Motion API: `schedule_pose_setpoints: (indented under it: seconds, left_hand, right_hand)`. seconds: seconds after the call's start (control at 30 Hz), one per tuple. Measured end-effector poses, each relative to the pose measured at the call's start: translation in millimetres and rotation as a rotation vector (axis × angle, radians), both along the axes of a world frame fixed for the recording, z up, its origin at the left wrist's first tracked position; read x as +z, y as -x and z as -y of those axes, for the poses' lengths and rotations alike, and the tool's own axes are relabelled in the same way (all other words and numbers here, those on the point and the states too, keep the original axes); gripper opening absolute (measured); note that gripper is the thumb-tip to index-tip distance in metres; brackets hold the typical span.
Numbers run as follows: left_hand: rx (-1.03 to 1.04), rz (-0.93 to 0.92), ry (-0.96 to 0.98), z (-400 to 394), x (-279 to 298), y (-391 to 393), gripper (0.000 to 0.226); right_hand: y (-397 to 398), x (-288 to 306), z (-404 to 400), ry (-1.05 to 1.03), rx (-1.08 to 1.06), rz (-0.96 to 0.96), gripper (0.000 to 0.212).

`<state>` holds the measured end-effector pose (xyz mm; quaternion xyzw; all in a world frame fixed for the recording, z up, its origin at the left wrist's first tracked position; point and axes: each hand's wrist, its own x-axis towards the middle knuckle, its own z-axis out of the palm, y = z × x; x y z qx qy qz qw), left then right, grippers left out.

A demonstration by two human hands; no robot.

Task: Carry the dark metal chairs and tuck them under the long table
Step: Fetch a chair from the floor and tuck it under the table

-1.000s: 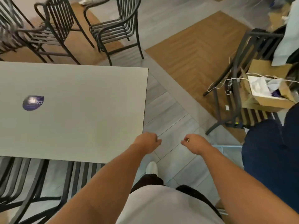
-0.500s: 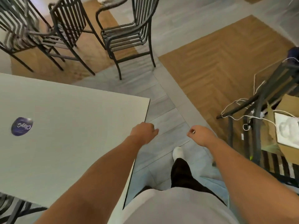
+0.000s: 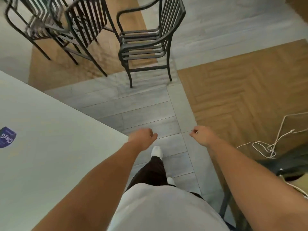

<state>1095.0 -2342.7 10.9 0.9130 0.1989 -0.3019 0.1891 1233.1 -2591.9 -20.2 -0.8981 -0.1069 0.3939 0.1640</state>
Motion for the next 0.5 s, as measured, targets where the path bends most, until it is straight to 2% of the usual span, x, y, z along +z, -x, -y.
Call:
schedule_pose_setpoints:
  seconds: [0.27,0.5]
  left_hand:
    - [-0.030,-0.027,0.042,-46,-27,-184,0.052]
    - [-0.108,-0.007,0.010,-81,-11,-357,0.051]
  right_hand:
    - [-184,3,-43,0.013,-0.006,0.065,0.035]
    - [-332,25,-63,0.025,-0.038,0.137,0.034]
